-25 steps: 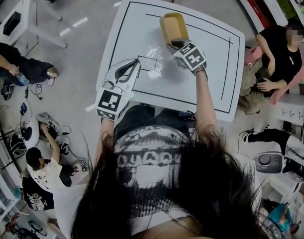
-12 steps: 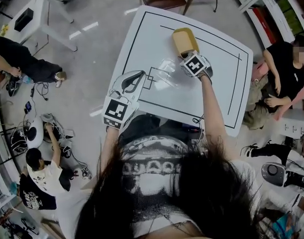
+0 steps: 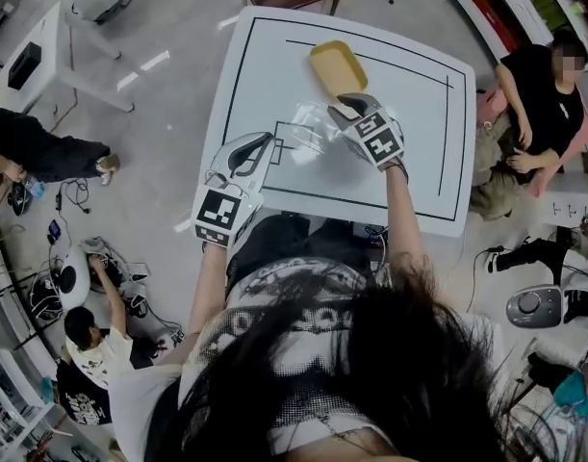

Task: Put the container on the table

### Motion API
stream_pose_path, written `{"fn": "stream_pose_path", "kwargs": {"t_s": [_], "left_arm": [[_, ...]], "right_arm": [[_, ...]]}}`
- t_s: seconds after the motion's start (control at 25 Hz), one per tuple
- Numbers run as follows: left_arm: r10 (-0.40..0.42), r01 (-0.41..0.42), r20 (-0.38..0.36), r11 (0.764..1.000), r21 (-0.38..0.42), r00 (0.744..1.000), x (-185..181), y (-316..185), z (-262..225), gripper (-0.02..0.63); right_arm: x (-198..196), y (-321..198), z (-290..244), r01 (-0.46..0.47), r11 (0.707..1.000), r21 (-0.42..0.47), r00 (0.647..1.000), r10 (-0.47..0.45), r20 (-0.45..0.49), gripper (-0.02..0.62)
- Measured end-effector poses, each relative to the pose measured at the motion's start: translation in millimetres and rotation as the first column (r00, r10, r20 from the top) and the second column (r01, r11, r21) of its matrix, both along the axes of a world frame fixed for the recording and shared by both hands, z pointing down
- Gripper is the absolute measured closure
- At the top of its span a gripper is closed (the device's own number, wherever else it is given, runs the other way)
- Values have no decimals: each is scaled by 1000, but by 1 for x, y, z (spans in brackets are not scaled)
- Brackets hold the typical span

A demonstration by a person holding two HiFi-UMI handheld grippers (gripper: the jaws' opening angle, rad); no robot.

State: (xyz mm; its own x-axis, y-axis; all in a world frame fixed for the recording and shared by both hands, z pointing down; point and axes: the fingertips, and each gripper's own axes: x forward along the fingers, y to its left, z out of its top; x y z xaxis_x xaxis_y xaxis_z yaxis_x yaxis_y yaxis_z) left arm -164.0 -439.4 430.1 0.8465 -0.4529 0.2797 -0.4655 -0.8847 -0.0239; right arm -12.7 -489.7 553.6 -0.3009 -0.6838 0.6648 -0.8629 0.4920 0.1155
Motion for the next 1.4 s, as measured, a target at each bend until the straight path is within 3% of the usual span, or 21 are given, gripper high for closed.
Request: {"fn": "stream_pose_path", "kwargs": {"t_s": [0.32,0.68,1.4], "left_arm": [[86,-86,-21,996,-11,996,31,21,4,606],[126,-126,-10,992,-23,992,50,57,7,606],[127,-127,5,992,27,992,77,177,-10,606]], "right_arm": [[-10,72,-14,-104,994,47,992,100,72,508],[-13,131,-40,-153,984,96,980,139,144,527],[-6,255,-79,-174,966,192,966,129,226,548]]}}
